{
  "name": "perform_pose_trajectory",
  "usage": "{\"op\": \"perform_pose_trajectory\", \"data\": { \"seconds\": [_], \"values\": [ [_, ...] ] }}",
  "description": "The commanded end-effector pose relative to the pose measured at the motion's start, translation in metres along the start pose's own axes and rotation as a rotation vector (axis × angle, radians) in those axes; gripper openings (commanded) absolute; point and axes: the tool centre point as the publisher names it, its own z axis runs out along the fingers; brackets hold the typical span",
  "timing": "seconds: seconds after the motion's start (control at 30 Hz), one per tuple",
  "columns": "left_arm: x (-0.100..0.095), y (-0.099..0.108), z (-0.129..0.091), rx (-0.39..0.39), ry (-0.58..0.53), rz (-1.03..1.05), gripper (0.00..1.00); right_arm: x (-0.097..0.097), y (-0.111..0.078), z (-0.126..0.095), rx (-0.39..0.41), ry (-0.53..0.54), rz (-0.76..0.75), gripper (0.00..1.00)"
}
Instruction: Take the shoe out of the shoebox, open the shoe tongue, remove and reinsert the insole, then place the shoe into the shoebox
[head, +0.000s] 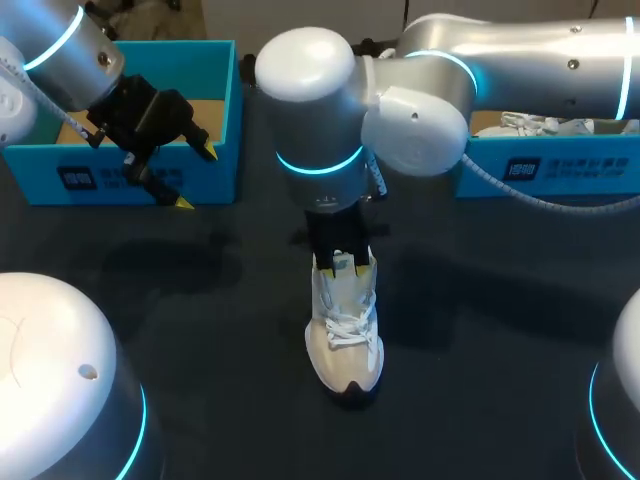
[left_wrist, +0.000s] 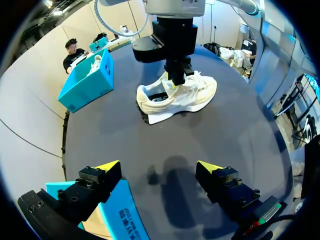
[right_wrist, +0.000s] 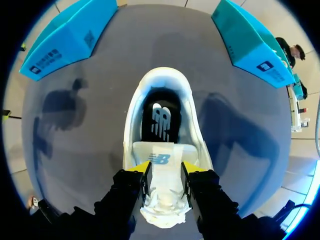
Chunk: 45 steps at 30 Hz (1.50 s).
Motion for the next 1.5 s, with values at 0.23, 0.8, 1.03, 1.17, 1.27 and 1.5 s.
{"op": "perform_pose_trajectory", "data": {
  "seconds": [0.23, 0.8, 1.03, 1.17, 1.27, 1.5],
  "values": [
    [0.002, 0.000, 0.000, -0.003, -0.002, 0.001, 1.00, -0.011, 0.007, -0.051, -0.199, 0.065, -0.386, 0.70],
    [0.002, 0.000, 0.000, -0.003, -0.002, 0.001, 1.00, 0.006, 0.015, -0.063, -0.174, 0.051, -0.785, 1.00],
    [0.002, 0.000, 0.000, -0.003, -0.002, 0.001, 1.00, 0.003, 0.028, -0.060, -0.197, 0.038, -0.996, 1.00],
    [0.002, 0.000, 0.000, -0.003, -0.002, 0.001, 1.00, 0.002, 0.043, -0.061, -0.217, 0.000, -1.131, 1.00],
    [0.002, 0.000, 0.000, -0.003, -0.002, 0.001, 1.00, 0.003, 0.052, -0.060, -0.220, -0.042, -1.237, 1.00],
    [0.002, 0.000, 0.000, -0.003, -0.002, 0.001, 1.00, -0.002, 0.073, -0.057, -0.238, -0.120, -1.322, 1.00]
  ]
}}
